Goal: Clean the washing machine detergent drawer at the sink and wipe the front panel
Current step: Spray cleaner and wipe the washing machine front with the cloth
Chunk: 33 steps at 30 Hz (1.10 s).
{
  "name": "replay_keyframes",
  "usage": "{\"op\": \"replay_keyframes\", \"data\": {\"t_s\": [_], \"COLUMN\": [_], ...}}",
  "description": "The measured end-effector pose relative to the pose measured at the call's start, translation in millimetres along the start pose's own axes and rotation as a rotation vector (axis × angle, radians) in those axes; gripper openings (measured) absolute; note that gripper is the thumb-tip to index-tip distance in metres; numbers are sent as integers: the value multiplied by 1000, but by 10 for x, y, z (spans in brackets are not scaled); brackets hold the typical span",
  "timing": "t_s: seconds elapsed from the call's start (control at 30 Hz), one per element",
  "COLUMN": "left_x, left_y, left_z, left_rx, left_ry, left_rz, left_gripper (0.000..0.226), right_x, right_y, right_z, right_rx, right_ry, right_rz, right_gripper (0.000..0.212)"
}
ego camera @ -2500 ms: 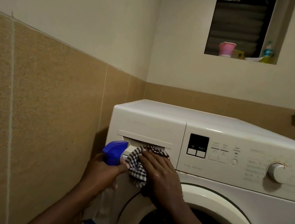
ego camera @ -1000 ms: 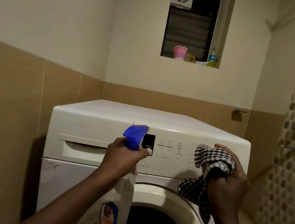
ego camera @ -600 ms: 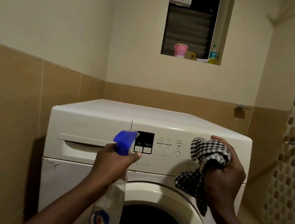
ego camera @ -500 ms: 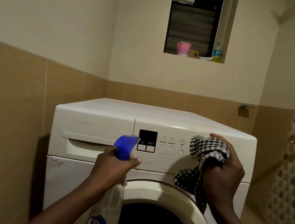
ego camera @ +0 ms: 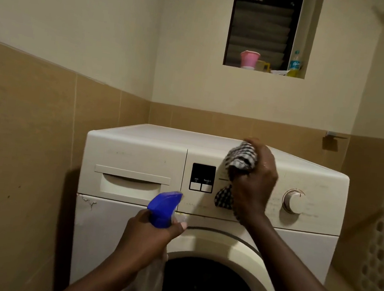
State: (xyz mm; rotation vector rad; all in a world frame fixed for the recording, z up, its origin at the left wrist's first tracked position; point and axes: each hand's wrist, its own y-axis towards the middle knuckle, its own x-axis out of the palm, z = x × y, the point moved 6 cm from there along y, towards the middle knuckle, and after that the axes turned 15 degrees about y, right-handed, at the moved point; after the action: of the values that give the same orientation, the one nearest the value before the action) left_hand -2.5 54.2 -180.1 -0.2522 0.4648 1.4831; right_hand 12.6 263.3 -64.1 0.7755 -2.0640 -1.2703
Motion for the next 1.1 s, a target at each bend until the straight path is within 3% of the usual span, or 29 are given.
{"op": "replay_keyframes", "data": {"t_s": [0.1, 0.27, 0.5, 0.6, 0.77, 0.97, 1.1], "left_x": [-107, -200, -218, -266, -328, -325, -326], "left_y": [-20, 18, -1, 33, 38, 45, 29], "left_z": [4, -51, -118, -83, -56, -148, -128], "left_rx": [0, 4, -1, 5, 40, 7, 2], "left_ry": [-46, -14, -48, -53, -17, -5, -30], "left_rz": [47, 68, 103, 114, 124, 102, 150], "left_gripper": [32, 39, 23, 21, 18, 25, 26], "right_x": [471, 599, 588, 478, 463, 574, 514], "right_y": [-290, -1169, -1350, -1397, -1175, -248, -717], "right_z": [30, 116, 175, 222, 151, -13, 92], "right_rx": [-35, -346, -449, -394, -483, -360, -356], "right_ry": [-151, -412, -432, -314, -245, -370, -359], "right_rz": [-284, -723, -915, -909, -852, -513, -587], "right_gripper": [58, 71, 70, 52, 29, 38, 54]}}
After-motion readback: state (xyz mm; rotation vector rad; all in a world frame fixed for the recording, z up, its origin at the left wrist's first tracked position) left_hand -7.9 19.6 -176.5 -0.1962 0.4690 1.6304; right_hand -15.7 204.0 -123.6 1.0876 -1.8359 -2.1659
